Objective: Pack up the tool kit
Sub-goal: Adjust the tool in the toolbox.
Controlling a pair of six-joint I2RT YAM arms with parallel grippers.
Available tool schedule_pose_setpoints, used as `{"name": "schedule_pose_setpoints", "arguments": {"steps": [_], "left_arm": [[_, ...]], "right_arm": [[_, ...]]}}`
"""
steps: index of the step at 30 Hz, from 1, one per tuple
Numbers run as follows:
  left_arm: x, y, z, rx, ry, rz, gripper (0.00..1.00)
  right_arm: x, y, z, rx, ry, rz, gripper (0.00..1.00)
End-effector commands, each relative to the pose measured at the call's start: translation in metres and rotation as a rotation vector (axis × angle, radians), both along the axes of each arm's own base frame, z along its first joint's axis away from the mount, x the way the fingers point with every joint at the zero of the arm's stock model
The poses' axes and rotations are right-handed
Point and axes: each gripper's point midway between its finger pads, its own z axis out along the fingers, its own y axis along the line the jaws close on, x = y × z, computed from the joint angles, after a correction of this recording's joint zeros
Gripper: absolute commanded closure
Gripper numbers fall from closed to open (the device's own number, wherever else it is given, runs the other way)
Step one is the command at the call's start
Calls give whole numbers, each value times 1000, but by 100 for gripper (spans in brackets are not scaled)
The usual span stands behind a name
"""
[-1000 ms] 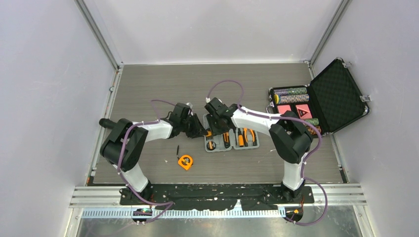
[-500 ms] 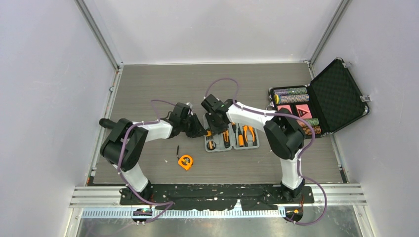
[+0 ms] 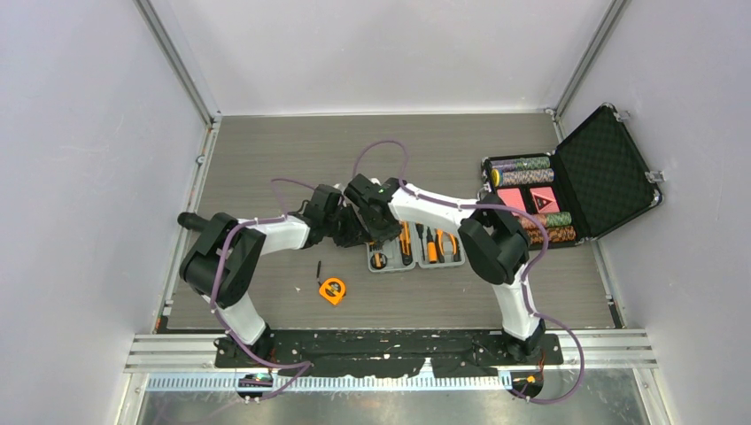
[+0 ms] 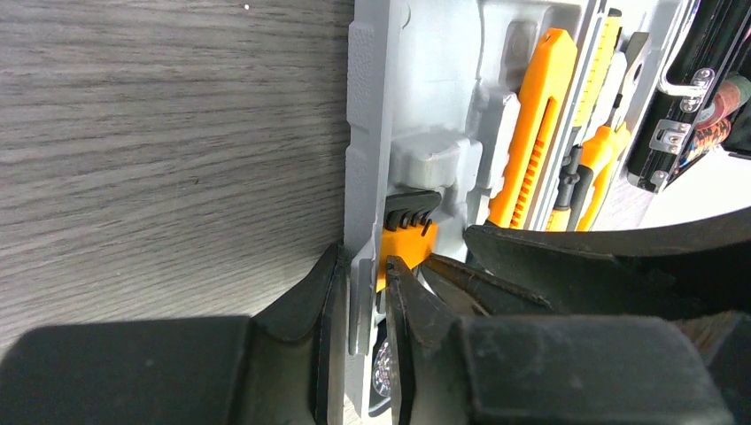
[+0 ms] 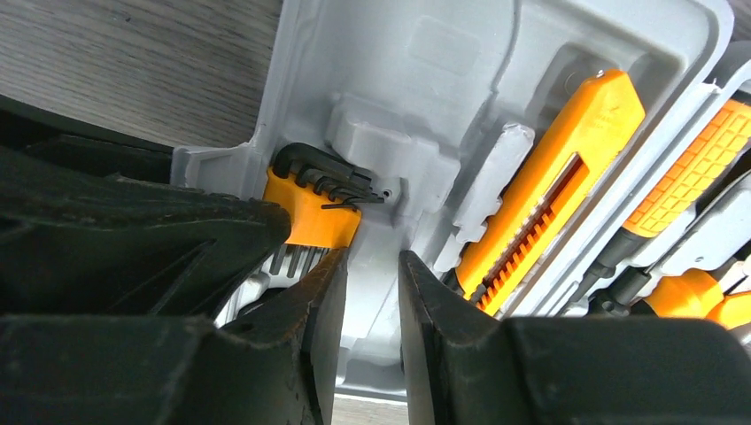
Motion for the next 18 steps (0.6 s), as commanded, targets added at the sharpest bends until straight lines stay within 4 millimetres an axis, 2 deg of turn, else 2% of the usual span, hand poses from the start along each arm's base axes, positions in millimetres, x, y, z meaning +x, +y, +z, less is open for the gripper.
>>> {"name": "schedule_pose_setpoints", "arguments": {"steps": [1, 5, 7, 9, 11, 14, 18], "left_arm": [[-6, -22, 8, -44, -19, -42, 82], [-8, -22, 7, -56, -10, -32, 82], [-9, -22, 8, -60, -9, -26, 82], [-10, -20, 8, -60, -11, -23, 82], [-11, -19, 7, -55, -9, -19, 82], [-12, -17, 4, -50, -5, -16, 82], [-12, -17, 7, -46, -10, -17, 81]], "right_arm": [[-27, -42, -109, -245, 84, 24, 66], [-32, -36, -114, -230, 94, 47, 66], [-30, -31, -109, -201, 85, 43, 66], [-20, -24, -94, -128, 45, 26, 66], [-11, -19, -69, -41, 8, 4, 66], [9, -13, -19, 90, -84, -22, 63], [24, -4, 35, 201, -188, -10, 59]]}}
